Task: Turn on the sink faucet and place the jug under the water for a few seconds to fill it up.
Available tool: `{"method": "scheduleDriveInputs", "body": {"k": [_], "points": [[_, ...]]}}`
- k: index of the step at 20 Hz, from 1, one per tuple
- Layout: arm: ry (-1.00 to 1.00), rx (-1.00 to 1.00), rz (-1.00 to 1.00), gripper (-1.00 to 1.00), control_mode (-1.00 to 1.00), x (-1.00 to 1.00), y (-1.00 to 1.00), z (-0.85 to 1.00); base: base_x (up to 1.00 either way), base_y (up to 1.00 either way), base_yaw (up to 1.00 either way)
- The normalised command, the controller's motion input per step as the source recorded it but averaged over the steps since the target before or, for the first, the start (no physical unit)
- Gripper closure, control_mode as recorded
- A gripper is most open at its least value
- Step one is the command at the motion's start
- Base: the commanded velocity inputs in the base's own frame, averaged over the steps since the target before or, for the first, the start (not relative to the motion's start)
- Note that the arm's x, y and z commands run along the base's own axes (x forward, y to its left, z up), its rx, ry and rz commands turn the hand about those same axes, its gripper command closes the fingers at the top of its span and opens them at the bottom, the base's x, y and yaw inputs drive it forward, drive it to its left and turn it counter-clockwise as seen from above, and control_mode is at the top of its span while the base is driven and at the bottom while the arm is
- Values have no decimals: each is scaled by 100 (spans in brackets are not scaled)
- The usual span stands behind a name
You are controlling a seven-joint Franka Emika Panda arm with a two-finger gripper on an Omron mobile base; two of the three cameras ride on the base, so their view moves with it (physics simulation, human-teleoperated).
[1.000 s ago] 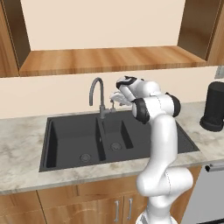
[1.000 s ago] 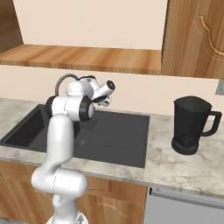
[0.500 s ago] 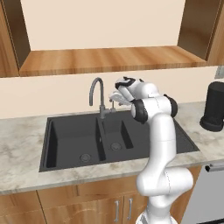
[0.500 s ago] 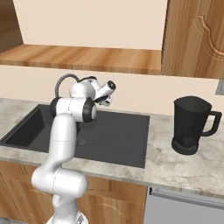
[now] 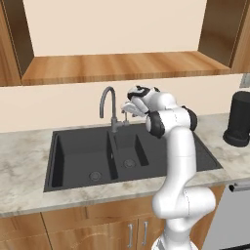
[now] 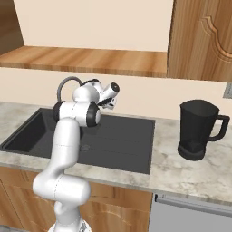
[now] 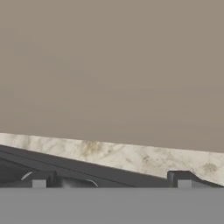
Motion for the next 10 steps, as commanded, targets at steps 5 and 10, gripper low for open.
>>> {"method": "scheduleDriveInputs", "body": {"k": [5, 10], "points": [[-5, -3, 0, -100, -100, -30, 0, -22, 0, 0, 0], [-4, -1, 0, -100, -100, 0, 1, -8, 0, 0, 0]]}}
